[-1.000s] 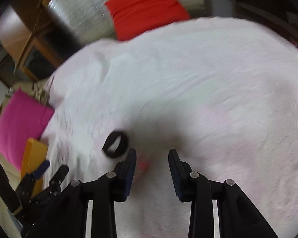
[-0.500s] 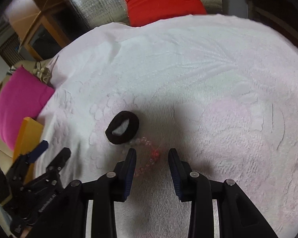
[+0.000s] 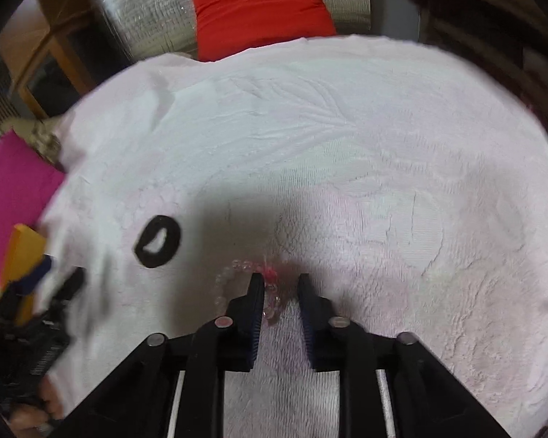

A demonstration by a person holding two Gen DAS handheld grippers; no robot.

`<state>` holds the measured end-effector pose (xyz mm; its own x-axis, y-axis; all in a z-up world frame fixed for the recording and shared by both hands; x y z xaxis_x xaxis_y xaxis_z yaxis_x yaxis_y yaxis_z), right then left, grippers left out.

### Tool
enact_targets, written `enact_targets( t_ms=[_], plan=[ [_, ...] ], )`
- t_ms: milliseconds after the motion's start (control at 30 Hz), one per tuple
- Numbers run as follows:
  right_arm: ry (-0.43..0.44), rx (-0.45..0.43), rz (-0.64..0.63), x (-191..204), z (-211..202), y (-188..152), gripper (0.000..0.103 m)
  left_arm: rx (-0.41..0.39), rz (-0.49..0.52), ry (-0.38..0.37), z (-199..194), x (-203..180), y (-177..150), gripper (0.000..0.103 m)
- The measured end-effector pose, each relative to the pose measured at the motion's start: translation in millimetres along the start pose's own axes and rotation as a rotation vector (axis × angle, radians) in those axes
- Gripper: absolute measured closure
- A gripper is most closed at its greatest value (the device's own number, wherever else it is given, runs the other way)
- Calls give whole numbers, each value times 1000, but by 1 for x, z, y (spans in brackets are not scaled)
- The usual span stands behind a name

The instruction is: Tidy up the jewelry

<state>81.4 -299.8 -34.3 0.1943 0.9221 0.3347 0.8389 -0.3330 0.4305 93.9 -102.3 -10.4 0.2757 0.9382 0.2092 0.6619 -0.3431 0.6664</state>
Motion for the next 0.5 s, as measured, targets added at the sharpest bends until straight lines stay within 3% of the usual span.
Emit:
enact_targets(
  t_ms=[133, 267, 500],
  plan=[
    [107, -20, 112, -19, -16, 9, 71, -51, 48, -29, 0, -19, 14, 30],
    [64, -52, 143, -26, -18, 12, 69, -96, 45, -61, 3, -30, 29, 27],
    [32, -78, 150, -32, -21, 15, 69, -51, -13, -132, 31, -49, 38, 27]
  ],
)
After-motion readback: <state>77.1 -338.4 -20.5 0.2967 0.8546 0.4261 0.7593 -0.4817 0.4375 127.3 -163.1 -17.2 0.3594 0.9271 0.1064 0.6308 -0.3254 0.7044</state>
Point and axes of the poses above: each gripper's, at about its wrist camera, not at the fingertips, and z roughly the way its jaws point, x to its left, y to its top, the point moved 8 cm from there along z, roughly the way its jaws point, and after that the axes turned 6 degrees about z, right-handed, at the moved point
